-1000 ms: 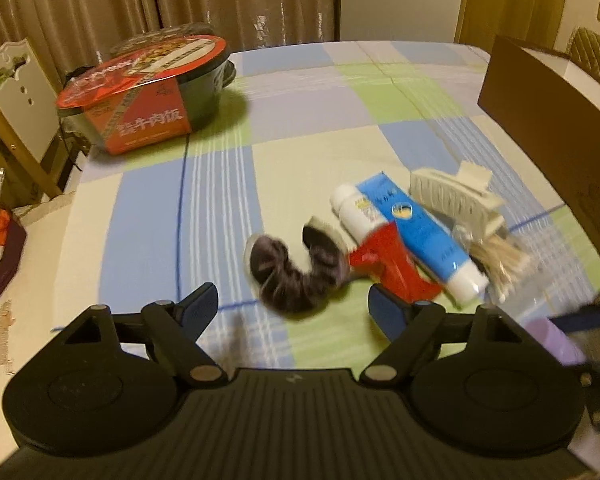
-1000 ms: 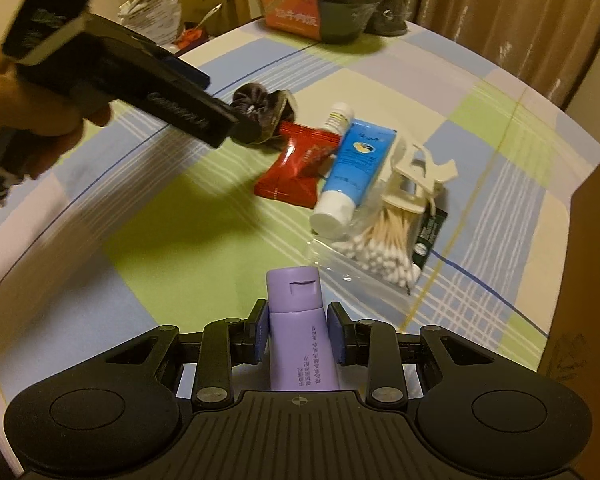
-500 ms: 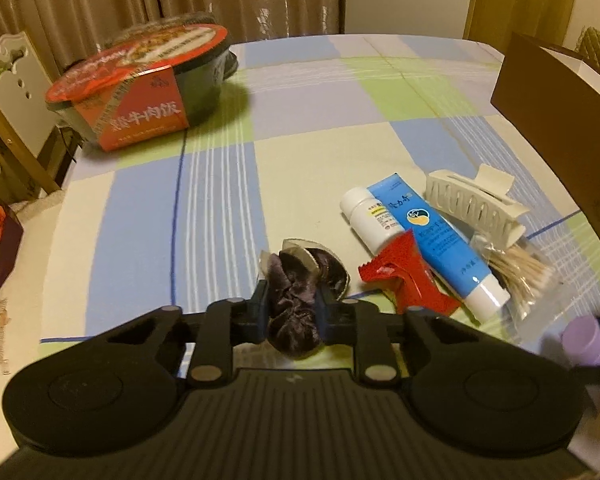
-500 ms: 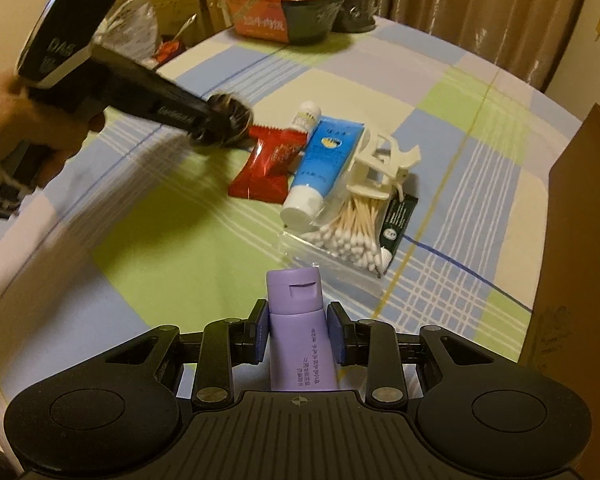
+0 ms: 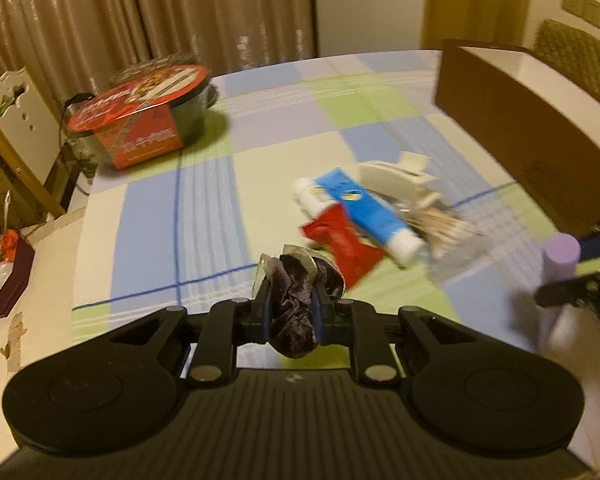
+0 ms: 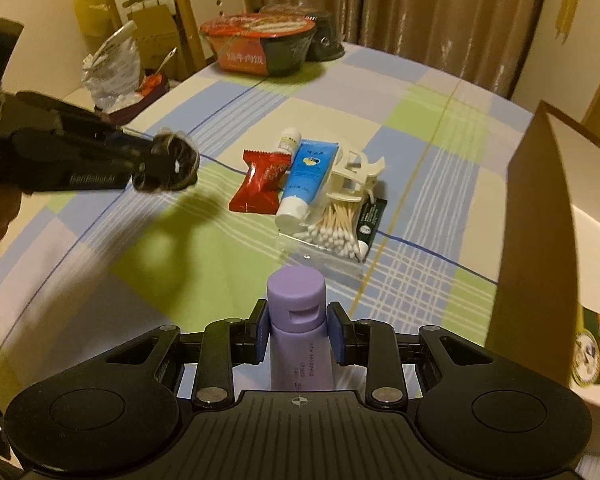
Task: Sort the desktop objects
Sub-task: 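Carry the scrunchie and purple tube over the brown box with both tools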
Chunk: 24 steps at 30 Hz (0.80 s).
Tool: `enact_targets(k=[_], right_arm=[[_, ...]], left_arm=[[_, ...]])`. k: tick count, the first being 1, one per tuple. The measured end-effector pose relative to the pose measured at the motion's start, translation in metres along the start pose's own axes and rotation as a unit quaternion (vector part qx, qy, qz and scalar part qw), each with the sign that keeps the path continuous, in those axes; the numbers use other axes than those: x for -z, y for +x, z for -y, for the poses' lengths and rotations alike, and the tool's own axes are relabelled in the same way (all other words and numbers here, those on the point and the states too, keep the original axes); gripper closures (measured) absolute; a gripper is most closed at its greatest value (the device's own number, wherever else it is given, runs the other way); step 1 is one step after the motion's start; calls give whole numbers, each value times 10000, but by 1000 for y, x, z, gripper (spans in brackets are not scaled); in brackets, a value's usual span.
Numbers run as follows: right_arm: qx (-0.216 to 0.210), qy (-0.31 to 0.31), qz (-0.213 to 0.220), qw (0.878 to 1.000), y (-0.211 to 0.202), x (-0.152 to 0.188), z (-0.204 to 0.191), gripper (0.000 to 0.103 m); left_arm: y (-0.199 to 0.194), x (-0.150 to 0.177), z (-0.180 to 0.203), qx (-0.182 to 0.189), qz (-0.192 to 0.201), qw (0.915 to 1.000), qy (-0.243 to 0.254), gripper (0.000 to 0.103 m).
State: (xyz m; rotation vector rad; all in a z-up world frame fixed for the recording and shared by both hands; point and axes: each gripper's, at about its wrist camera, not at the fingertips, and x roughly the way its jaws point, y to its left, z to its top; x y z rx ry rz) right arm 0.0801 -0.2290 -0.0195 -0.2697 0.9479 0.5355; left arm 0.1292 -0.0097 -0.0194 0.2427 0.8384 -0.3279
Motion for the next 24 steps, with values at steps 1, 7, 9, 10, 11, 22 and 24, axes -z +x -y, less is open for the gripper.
enact_targets(k=[1,7,9,10,11,22,24], right_arm=[[24,31,36,10000,-6,2,-1,74],[313,253,218,9990,-41,13,0,74],[444,339,234,9982,-52,19,1,74],[509,374,231,9977,-57,22,1,74],[585,411,216,9972,-62,26,2,74],[1215,808,43,9893,-115,73,30,74],[1234,809,25,9891,-122,80,39,74]], left_arm=[[-5,1,5,63,19,10000,42,87],[-26,1,44,485,170,9977,435,87],[-32,0,57,636,230,9961,569,87],[-36,0,63,719,262,9950,643,87],[-38,-1,69,795,291,9939,709,87],[-60,-7,139,1320,512,9828,1185,87],[-61,-7,152,1334,512,9823,1208,87]])
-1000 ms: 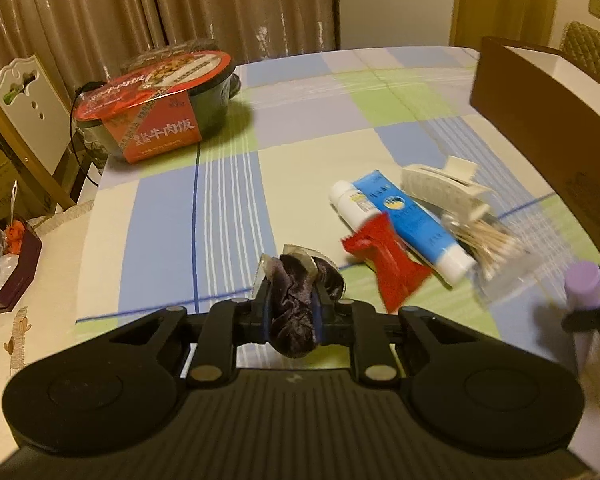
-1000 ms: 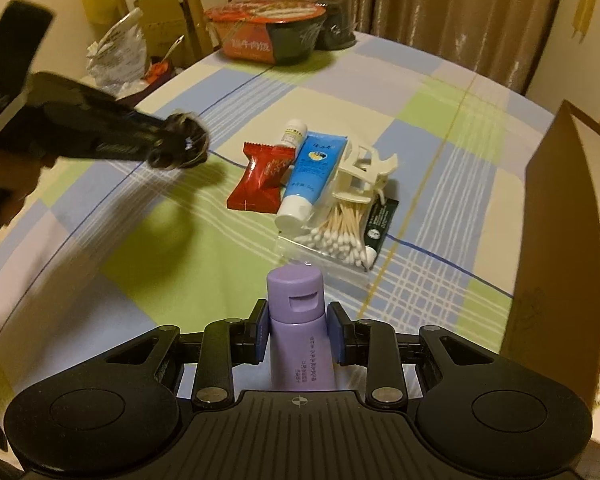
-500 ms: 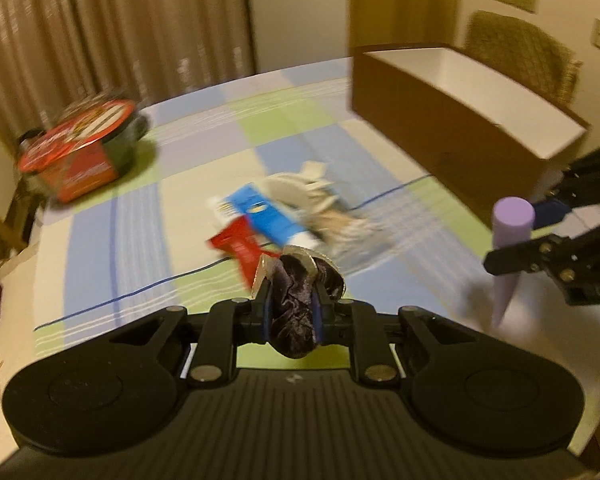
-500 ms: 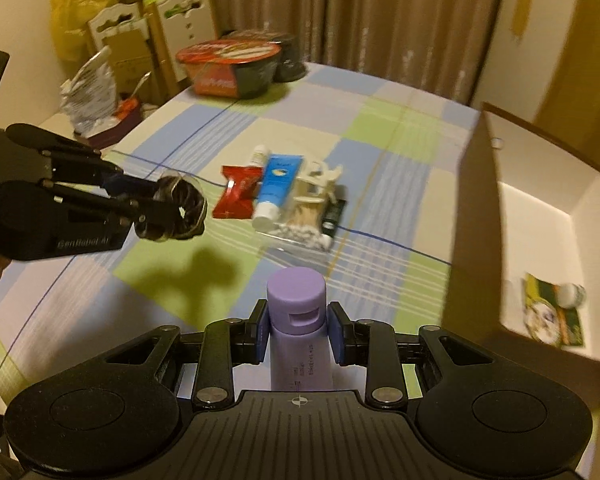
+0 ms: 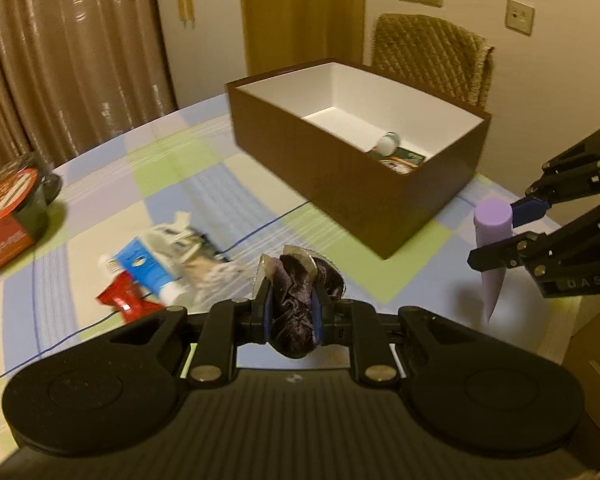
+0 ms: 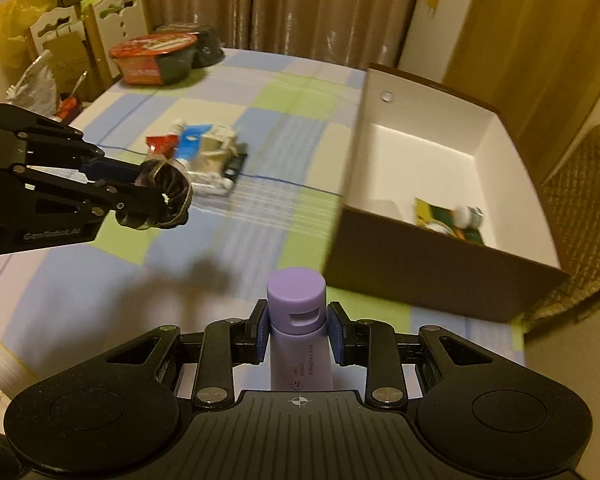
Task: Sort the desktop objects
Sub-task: 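Carry the scrunchie and purple tube over the brown box with both tools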
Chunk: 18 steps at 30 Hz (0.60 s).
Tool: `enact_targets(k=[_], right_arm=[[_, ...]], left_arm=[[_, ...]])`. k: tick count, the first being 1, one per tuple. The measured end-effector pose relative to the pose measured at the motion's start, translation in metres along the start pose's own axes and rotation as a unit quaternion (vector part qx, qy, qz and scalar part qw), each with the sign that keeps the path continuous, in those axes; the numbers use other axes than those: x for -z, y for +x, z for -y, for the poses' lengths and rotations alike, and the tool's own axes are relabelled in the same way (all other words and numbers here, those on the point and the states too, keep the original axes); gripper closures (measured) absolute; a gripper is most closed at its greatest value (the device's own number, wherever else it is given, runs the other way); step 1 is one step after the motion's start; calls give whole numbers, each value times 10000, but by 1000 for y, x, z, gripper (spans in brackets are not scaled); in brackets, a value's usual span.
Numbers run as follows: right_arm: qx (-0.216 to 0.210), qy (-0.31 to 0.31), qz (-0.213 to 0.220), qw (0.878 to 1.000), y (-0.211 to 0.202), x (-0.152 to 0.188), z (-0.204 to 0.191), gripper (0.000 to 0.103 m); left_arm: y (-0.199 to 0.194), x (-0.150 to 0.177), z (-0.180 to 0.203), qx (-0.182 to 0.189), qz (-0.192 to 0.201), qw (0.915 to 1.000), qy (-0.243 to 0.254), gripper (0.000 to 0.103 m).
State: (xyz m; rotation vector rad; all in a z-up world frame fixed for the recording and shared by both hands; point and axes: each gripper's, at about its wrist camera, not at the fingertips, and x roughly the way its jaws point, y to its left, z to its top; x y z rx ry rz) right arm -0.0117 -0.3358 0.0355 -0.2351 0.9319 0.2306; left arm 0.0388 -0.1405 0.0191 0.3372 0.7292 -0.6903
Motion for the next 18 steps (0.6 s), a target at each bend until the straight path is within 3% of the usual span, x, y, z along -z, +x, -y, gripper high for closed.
enact_targets(k=[18], right_arm=[[-279,-80,209,9994,-23,35,103,74]], left_arm=[[28,-38,101,-249,-110,9994,-222,87]])
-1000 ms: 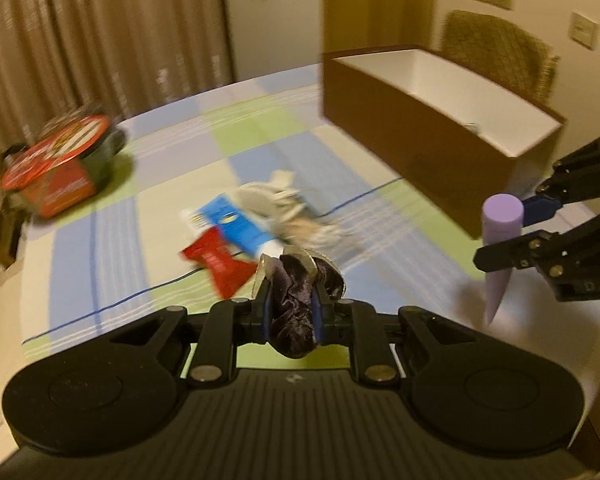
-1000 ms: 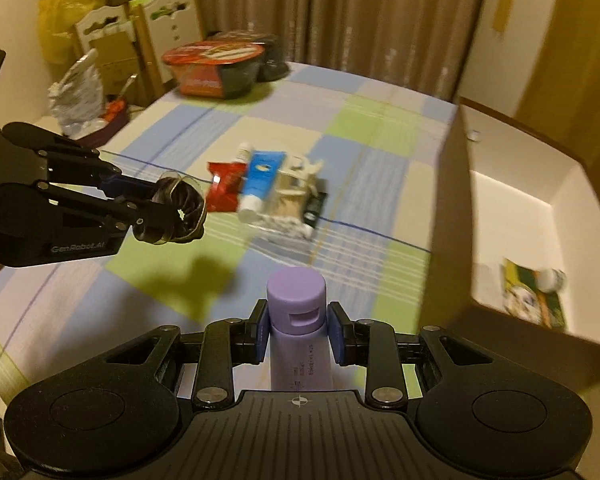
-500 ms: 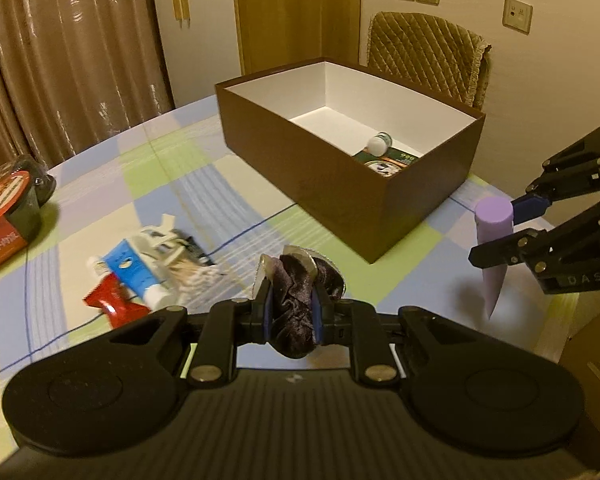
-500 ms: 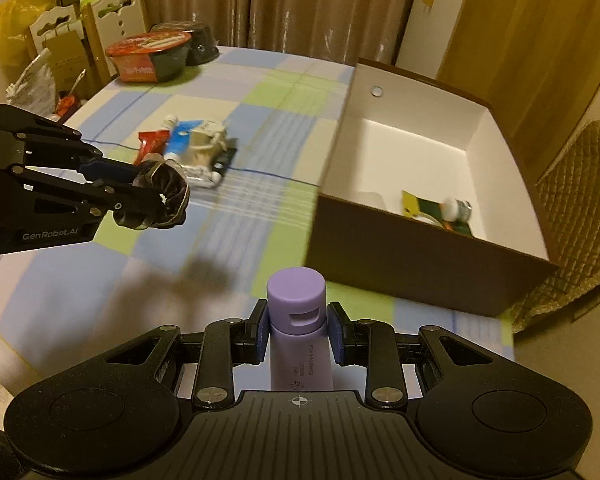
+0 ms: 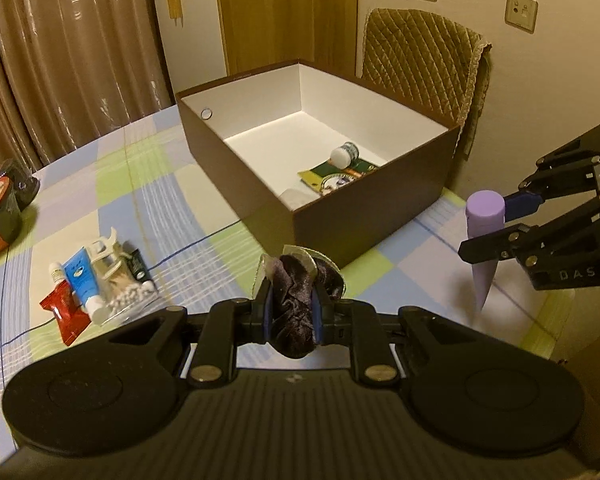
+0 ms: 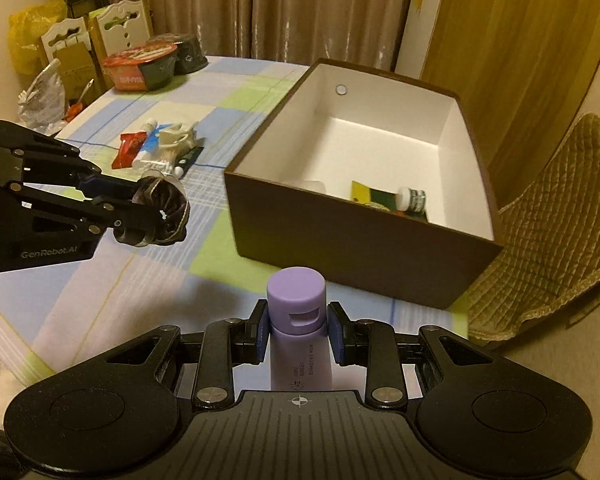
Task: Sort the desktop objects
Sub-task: 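Carry the scrunchie and purple tube over the brown box with both tools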
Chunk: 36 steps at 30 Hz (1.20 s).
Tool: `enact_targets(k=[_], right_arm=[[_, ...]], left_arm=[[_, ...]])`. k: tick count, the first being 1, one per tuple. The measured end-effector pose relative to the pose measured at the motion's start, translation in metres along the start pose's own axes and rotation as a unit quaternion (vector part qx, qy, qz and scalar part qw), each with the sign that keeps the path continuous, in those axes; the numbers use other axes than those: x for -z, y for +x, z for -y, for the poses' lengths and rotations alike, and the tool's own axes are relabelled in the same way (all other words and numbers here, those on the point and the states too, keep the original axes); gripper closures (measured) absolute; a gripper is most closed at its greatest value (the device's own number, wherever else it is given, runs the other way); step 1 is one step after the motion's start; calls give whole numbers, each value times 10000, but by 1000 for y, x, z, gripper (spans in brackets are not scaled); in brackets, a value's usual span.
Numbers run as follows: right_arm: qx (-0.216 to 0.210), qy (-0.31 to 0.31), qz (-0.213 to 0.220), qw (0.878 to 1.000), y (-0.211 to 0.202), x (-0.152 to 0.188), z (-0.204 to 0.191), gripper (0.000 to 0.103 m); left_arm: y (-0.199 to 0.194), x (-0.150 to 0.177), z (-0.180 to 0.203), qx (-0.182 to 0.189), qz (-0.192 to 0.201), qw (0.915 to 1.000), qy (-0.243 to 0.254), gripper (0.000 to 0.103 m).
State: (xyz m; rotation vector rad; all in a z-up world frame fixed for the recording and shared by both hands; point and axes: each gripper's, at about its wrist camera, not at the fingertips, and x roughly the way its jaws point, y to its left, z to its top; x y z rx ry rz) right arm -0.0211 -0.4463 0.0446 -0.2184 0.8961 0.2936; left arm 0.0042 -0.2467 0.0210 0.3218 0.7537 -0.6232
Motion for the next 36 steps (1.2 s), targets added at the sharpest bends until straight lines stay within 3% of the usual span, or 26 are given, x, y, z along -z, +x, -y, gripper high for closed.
enact_targets(k=[13,24,30,33,36], right_arm=[[493,432,285,9974,-18,-34,19,74],[371,623,869,9936,-24,-123,56,74],[28,621,667,9958,34,-161,95,74],[-91,538,328,9980,72,-162,109,74],[-186,451,-91,9988,110,-152,119,74]], left_arm=[[4,-33,-12,344,369,9982,323,87],[24,-103,-26,433,892,9943,384,87],[75,-139,-22,318,698,9967,278,87],[105,-146,-15,239,461,9980,353,86],[129,-145,-11,93,238,9987,441,76]])
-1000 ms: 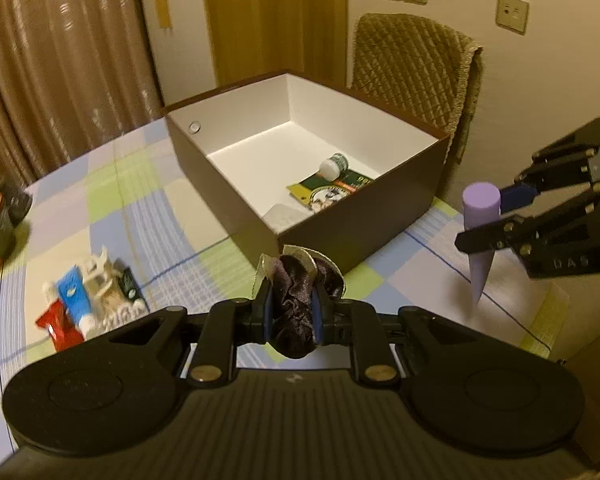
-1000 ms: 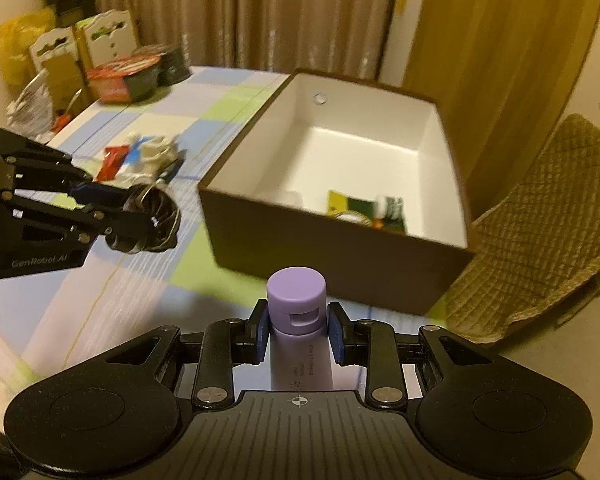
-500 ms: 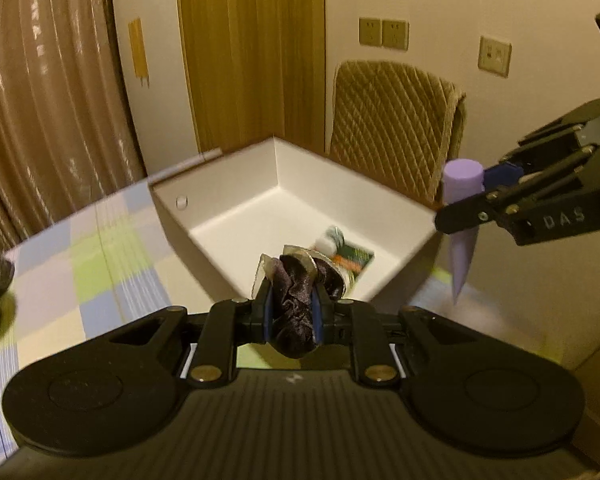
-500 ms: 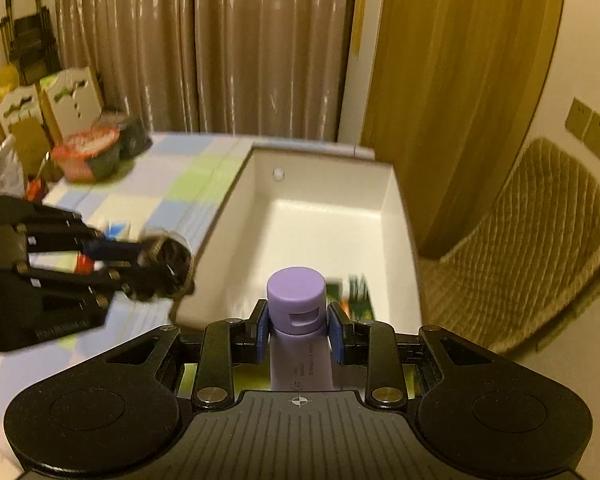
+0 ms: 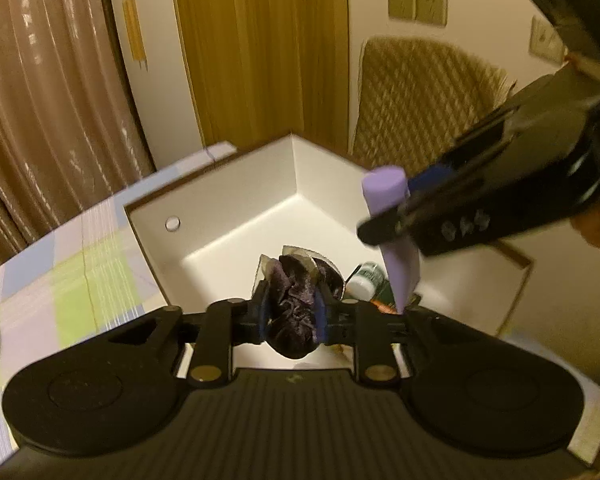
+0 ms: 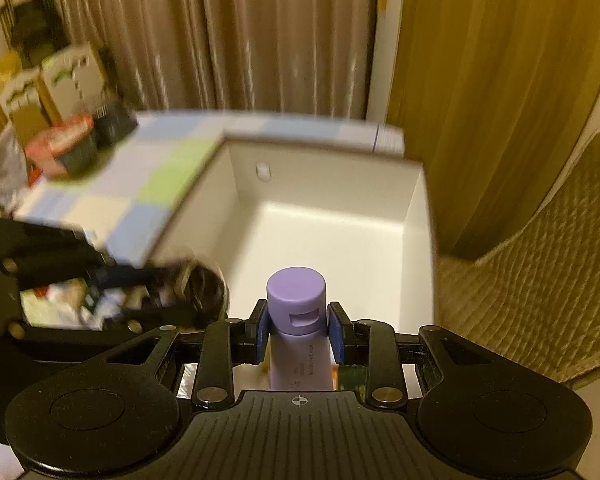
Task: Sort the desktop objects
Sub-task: 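Carry the scrunchie and purple tube over the brown box with both tools, then open both tools to drop the scrunchie and purple tube into the box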
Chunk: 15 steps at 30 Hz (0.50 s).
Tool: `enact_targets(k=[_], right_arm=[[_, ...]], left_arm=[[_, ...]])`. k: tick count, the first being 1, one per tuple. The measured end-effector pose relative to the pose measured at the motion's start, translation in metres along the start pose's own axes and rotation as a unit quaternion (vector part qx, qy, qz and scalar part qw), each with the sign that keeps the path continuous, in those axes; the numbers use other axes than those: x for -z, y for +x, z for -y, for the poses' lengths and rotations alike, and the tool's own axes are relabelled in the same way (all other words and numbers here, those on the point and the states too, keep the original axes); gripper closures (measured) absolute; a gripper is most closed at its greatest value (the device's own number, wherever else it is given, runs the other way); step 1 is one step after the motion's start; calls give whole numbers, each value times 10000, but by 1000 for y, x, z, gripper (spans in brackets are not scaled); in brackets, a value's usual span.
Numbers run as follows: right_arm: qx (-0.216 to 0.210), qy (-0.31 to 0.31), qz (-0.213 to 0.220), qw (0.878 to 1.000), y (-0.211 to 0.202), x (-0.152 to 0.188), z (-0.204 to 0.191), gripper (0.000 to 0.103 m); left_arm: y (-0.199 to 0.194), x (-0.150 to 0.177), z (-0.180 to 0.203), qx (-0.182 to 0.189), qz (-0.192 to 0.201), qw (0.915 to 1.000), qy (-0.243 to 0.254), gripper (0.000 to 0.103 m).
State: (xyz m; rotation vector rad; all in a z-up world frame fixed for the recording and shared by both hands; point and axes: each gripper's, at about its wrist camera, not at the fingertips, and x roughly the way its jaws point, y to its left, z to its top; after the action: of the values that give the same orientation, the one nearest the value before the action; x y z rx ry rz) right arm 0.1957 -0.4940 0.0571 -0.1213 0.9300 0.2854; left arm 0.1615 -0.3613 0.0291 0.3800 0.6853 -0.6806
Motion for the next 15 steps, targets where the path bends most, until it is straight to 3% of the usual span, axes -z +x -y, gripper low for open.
enact_targets(k=[7,15], right_arm=[[-174,-229,-616,9977,43,16,11,73],[-274,-309,-633,9971,60,17,14,73]], left_arm=[[15,4,1,-230,-181,9995,114,58],[2,0,-8,-507,-20,9987,36,54]])
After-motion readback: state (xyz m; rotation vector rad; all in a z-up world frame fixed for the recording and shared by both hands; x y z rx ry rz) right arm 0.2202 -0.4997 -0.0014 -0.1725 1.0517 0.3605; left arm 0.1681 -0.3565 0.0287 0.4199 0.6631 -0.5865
